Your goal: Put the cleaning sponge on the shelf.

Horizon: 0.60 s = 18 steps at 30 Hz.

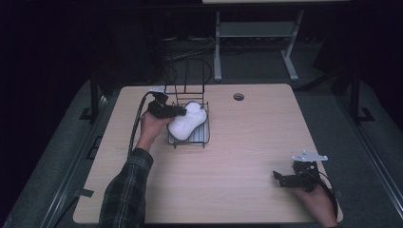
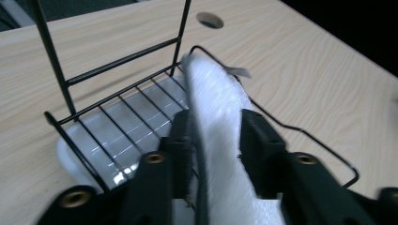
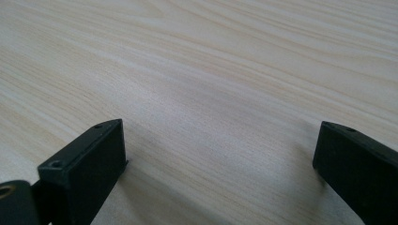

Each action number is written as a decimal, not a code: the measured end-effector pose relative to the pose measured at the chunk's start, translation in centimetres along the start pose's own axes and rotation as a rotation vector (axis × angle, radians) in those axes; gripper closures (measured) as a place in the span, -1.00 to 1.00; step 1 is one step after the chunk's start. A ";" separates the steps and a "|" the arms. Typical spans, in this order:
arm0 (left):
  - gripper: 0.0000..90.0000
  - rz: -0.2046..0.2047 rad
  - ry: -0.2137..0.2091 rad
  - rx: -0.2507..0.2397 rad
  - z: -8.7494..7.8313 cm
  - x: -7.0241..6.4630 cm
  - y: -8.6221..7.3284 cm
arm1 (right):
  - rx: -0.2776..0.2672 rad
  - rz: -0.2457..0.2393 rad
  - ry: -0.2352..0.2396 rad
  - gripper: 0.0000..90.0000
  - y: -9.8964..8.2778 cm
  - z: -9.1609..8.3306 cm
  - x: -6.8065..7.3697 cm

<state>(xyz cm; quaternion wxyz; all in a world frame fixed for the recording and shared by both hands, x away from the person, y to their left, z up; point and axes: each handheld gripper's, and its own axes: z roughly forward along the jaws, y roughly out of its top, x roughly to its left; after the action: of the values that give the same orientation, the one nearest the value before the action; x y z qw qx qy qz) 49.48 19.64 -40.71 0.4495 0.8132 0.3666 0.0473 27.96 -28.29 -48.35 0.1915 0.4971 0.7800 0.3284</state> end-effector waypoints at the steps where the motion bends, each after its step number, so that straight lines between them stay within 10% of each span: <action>1: 0.30 0.005 0.004 0.004 0.0 0.0 0.0 | 0.000 -0.001 0.000 -0.95 0.0 0.0 0.0; 6: 0.20 0.034 0.019 0.014 -0.5 -0.5 0.1 | 0.000 0.000 0.000 -0.95 0.0 0.0 0.0; 13: 0.99 0.067 -0.003 0.000 -1.9 -1.6 -0.4 | 0.000 -0.001 0.000 -0.95 0.0 0.0 0.0; 18: 1.00 0.060 -0.006 -0.010 -2.3 -2.0 -1.5 | 0.000 0.000 0.000 -0.95 0.0 0.0 0.0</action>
<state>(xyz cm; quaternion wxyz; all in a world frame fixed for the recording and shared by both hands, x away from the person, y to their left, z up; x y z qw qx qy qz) 46.29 20.46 -39.97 0.4530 0.8217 0.3404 0.0605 27.96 -28.30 -48.35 0.1915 0.4970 0.7800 0.3285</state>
